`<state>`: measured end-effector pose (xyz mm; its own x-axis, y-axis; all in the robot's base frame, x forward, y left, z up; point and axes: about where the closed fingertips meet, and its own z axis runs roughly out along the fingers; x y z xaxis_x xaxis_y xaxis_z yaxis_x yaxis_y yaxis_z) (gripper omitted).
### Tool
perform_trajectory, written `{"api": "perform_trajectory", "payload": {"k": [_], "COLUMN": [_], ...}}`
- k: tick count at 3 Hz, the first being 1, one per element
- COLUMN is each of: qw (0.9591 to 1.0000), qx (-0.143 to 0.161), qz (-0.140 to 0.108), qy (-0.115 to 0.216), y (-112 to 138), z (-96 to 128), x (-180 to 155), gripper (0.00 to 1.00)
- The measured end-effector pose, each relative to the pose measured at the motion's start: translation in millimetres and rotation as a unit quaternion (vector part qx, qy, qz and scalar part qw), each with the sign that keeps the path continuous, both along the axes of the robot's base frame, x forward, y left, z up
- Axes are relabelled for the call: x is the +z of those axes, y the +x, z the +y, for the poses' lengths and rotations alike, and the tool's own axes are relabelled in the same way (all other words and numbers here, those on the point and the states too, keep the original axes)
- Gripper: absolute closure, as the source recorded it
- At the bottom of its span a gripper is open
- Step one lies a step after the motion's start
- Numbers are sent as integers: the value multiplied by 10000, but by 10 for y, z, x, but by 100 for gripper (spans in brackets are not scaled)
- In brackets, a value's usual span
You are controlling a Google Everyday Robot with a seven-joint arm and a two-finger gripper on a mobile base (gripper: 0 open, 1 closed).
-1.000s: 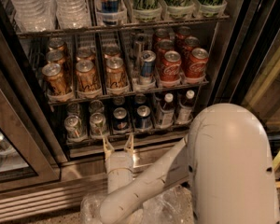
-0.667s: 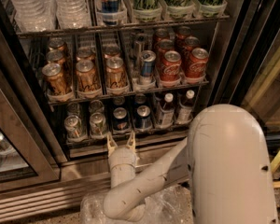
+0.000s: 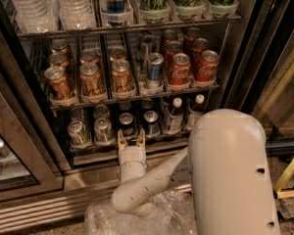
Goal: Pick pepsi can from bottom shelf of fridge
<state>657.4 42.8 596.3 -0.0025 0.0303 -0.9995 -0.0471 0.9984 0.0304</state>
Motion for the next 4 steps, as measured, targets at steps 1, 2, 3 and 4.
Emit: {"api": "perform_trajectory", "payload": {"k": [1,2,3,4], "qw": [9999,9998,9998,9998], "qx": [-85,-114,-111,-82], "qz": [-86,-131,-155,-155], "qy": [-70,-79,-58,-29], "y": [164,286,418,540], "z": [-55,-75,-76,-51], "x": [8,4,-11,-37], "gripper": [29,29,30,31]}}
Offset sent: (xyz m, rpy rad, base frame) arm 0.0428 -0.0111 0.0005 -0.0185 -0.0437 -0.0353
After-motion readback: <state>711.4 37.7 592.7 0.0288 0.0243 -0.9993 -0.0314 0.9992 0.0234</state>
